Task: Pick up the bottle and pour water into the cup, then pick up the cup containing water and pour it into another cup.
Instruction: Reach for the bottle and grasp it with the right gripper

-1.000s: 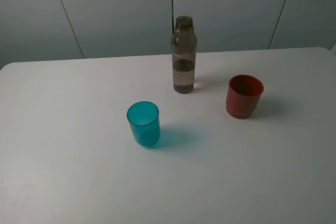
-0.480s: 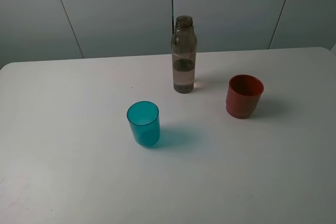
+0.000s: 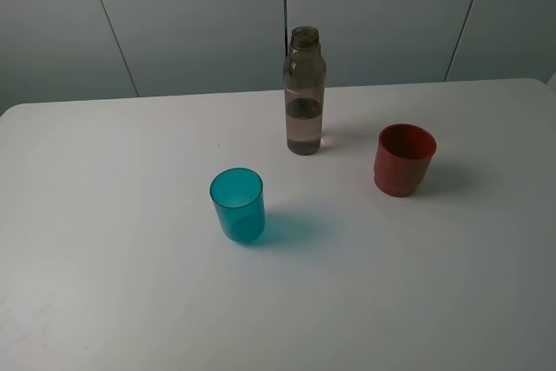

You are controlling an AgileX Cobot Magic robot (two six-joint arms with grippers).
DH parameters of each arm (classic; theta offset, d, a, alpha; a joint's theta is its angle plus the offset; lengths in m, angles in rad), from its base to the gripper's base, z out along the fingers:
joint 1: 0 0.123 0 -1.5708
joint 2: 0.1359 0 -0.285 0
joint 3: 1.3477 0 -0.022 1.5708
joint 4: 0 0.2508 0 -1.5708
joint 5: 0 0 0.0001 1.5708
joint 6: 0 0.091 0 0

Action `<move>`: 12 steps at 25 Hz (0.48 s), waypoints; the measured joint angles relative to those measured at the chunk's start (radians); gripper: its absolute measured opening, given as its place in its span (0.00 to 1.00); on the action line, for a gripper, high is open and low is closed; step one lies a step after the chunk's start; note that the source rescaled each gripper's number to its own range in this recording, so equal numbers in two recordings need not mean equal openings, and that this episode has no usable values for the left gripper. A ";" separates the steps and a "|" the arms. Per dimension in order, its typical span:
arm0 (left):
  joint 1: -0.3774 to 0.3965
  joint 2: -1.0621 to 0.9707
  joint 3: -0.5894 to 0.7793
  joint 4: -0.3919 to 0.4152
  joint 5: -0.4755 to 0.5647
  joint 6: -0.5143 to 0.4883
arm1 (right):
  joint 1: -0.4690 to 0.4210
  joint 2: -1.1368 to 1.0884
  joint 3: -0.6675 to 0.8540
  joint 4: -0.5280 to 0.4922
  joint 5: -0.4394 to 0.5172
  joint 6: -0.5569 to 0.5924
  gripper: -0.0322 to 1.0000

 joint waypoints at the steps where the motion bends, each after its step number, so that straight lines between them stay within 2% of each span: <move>1: 0.000 0.000 0.000 0.000 0.000 0.000 | 0.012 0.040 0.007 0.033 -0.014 -0.053 1.00; 4: 0.000 0.000 0.000 0.000 0.000 0.000 | 0.057 0.158 0.012 0.108 -0.037 -0.174 1.00; 7: 0.000 0.000 0.000 0.000 0.000 0.000 | 0.131 0.274 0.012 0.136 -0.062 -0.252 1.00; 9: 0.000 0.000 0.000 0.000 0.000 0.000 | 0.193 0.345 0.012 0.122 -0.108 -0.267 1.00; 12: 0.000 0.000 0.000 0.000 0.000 0.000 | 0.280 0.459 -0.030 0.043 -0.158 -0.272 1.00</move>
